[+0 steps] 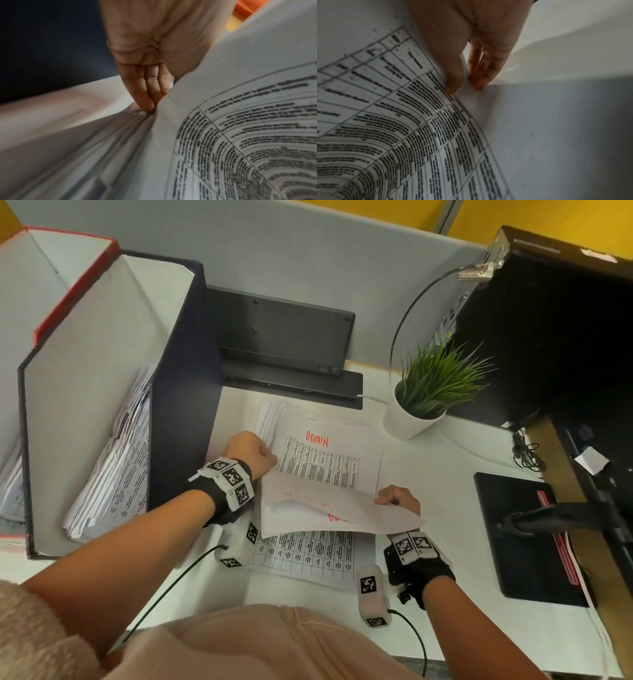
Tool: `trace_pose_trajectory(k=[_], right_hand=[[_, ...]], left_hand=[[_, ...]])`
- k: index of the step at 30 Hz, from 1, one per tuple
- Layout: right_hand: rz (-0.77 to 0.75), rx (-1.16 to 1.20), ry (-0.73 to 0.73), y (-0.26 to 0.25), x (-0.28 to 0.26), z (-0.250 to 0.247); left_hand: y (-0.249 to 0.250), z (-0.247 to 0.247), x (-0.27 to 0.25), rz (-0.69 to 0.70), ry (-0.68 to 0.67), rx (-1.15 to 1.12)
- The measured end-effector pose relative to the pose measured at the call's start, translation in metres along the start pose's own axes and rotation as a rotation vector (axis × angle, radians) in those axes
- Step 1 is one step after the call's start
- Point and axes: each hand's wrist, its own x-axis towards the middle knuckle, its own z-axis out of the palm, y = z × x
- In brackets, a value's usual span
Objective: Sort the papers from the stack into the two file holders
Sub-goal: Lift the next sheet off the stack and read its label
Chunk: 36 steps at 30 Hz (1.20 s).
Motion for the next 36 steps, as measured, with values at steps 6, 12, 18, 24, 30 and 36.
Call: trace_pose_trajectory(k=[6,12,18,24,30,36], right_hand=[[0.121,0.040,-0.013,-0.002,0.003,-0.004],[-0.307,-0.473,-0.010,0.007,-0.004,-0.005],[-0.339,-0.504,-0.065,0.004,-0.004,-0.006],[-0.193,-0.315,-0.091,0.001,-0.005,-0.005],[0.029,-0.042,-0.039,0.003,-0.003,-0.003],[0.058,0.000,-0.030,0.003,-0.004,-0.003]], left_hand=[[-0.005,0.007,-0.019,0.213,0.197,-0.190],[-0.003,0.008,-0.034,0.070,0.104,-0.682],[0.006,-0.001,-0.036,-0.046,-0.105,-0.911],[0.005,-0.005,-0.012,-0.166,0.040,-0.644],[-0.001,-0.005,0.002,-0.138,-0.013,-0.091],[0.007,-0.003,0.006,-0.069,-0.072,0.049]])
